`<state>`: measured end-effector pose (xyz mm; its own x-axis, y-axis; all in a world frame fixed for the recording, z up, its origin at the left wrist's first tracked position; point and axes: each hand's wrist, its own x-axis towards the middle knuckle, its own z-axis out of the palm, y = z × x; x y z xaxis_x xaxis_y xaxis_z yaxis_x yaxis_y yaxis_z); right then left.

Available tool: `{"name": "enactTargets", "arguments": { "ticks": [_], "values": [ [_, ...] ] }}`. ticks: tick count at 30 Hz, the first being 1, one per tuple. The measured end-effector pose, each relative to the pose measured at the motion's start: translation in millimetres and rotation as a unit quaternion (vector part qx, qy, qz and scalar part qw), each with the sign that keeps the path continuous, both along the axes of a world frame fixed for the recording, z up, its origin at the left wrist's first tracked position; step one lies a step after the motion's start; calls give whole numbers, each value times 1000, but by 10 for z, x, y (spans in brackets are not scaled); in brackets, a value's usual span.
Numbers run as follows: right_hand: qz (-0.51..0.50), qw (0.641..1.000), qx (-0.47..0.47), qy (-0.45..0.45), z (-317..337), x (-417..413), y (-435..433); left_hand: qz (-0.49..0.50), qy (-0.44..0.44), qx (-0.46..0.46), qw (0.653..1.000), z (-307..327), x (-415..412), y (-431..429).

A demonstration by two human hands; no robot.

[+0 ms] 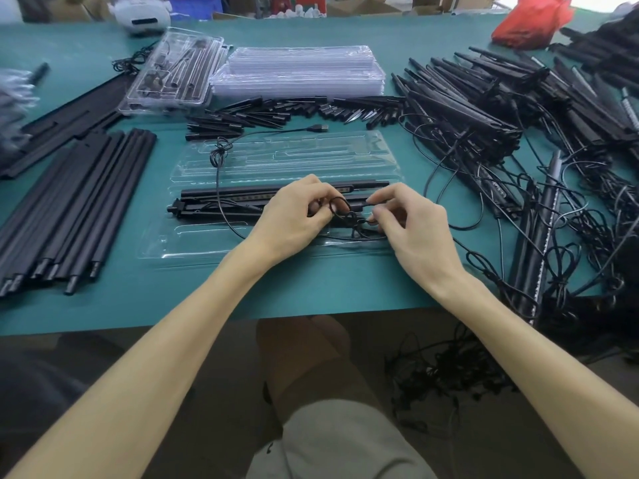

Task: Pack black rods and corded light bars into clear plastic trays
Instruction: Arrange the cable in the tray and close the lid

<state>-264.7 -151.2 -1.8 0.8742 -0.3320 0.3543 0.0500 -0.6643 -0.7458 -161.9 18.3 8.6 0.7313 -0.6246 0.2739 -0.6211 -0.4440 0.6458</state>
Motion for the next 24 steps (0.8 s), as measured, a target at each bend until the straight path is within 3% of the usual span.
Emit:
{"name": "enactTargets", "arguments": {
  "ticks": [11,24],
  "values": [
    [-58,967,-245,33,-32,-1,-4,45,47,-16,998,-7,-20,-47],
    [-47,947,-318,4,-25,-51,26,58,38,-13,998,-30,-25,-69]
  ]
}}
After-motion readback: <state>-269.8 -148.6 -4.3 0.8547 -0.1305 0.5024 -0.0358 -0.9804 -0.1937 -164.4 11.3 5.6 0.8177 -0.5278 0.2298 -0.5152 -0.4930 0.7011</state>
